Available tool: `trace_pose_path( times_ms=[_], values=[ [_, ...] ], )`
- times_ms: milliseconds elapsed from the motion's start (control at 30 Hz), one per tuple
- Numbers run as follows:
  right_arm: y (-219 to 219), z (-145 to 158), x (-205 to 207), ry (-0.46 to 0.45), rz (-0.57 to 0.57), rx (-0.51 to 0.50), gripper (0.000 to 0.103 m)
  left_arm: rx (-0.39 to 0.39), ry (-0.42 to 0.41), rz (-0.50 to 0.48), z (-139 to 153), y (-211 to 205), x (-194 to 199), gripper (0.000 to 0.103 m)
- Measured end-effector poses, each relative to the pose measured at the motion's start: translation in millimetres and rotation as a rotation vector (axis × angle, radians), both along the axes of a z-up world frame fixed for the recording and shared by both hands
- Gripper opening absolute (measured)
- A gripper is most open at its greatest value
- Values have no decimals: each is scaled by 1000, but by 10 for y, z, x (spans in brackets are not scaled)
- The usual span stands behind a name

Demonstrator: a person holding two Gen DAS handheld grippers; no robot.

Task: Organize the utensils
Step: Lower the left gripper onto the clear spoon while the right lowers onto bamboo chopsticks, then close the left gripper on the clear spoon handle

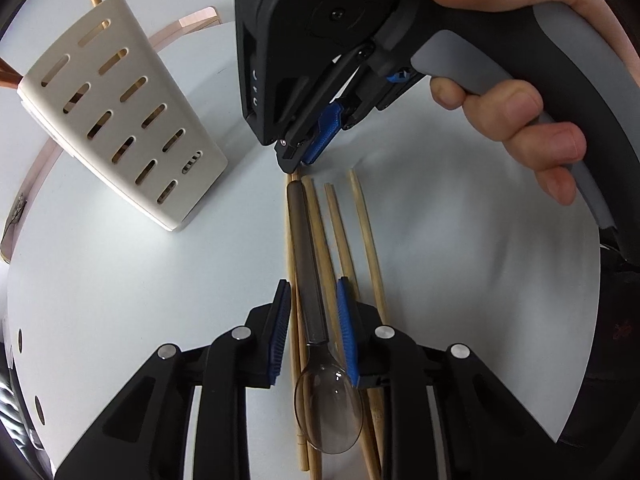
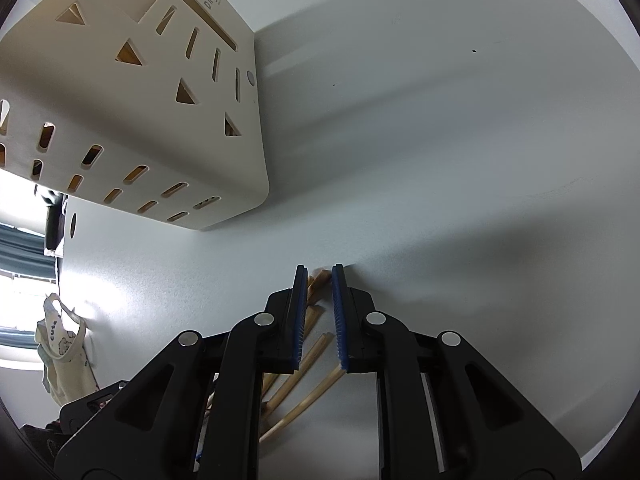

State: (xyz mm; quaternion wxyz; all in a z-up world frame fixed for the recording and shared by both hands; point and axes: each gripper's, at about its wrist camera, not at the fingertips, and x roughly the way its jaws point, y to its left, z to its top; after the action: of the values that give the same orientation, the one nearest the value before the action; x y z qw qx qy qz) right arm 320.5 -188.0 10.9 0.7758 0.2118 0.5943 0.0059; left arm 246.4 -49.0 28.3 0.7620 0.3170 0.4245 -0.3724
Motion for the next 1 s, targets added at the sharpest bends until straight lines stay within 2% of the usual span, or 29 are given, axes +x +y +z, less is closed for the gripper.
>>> trace_pose_path(
  times_ms=[167, 333, 700, 1000],
  values=[
    [120, 13, -38, -25, 9, -47, 11, -41, 56, 21, -9, 48, 162, 22],
    [148, 10, -45, -21, -5, -32, 11, -82, 92, 41, 3, 163, 286, 17],
    [278, 5, -21, -31, -1, -67, 11, -150, 145, 68, -77, 318, 509, 17],
    [290, 14, -21, -49, 8, -88, 11, -180, 168, 92, -59, 397, 571, 12]
  ],
)
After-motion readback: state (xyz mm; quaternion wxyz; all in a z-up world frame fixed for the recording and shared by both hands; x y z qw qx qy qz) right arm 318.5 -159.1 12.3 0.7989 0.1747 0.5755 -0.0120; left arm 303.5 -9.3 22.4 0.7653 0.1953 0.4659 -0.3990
